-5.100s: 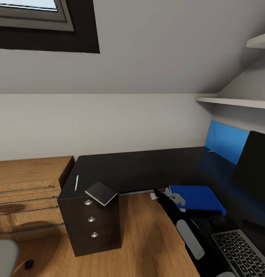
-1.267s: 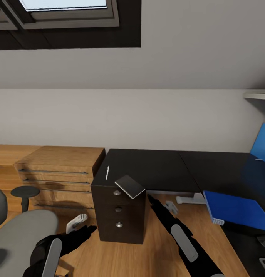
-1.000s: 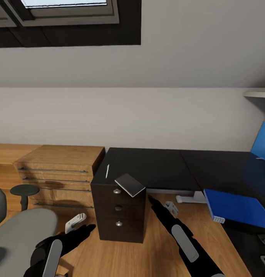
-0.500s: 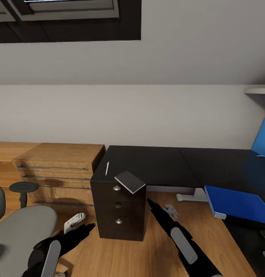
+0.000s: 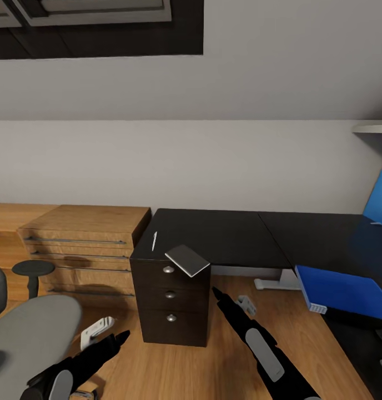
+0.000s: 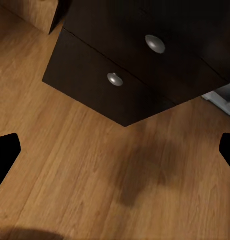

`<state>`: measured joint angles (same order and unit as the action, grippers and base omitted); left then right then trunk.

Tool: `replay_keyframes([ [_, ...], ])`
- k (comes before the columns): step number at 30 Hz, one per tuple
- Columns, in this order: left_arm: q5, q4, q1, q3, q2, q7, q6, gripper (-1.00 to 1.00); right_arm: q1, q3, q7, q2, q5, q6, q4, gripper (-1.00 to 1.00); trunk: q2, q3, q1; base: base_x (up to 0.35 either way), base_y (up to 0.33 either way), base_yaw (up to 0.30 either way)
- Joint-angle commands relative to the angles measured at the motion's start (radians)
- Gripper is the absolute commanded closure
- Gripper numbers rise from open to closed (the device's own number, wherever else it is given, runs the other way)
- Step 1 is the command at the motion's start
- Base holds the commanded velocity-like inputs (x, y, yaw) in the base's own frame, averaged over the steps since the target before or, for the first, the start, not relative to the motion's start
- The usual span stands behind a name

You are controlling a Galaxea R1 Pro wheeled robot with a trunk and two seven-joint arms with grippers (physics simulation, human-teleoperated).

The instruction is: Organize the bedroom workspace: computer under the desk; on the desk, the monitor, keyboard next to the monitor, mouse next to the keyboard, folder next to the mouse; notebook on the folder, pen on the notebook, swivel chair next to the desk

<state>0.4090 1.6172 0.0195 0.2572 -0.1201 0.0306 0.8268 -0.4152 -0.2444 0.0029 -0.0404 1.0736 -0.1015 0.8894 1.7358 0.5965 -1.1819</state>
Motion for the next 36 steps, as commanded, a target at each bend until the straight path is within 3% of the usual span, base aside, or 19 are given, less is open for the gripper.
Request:
replay_keyframes([
  [1,0.008,0.001,0.001,0.003,0.005,0.003,0.005,-1.00,0.000,0.000,0.000,0.000,0.008,-0.003,0.000,-1.00,0.001,0.001,0.000,0.000,0.000,0.000],
  [9,0.010,0.001,0.000,0.021,0.013,0.003,0.003,-1.00,0.000,-0.008,0.000,-0.008,0.007,-0.002,0.000,-1.00,0.001,0.001,0.000,0.077,0.034,0.000],
  [21,0.010,0.001,0.000,0.023,0.016,0.002,0.005,-1.00,0.000,-0.024,-0.003,-0.030,0.007,-0.008,0.000,-1.00,0.001,0.001,0.000,0.278,0.094,0.000],
  [36,0.009,0.000,0.000,0.016,0.016,0.003,0.005,-1.00,0.000,-0.025,-0.002,-0.033,0.011,-0.010,-0.019,-1.00,0.001,0.001,0.000,0.164,0.003,0.000],
])
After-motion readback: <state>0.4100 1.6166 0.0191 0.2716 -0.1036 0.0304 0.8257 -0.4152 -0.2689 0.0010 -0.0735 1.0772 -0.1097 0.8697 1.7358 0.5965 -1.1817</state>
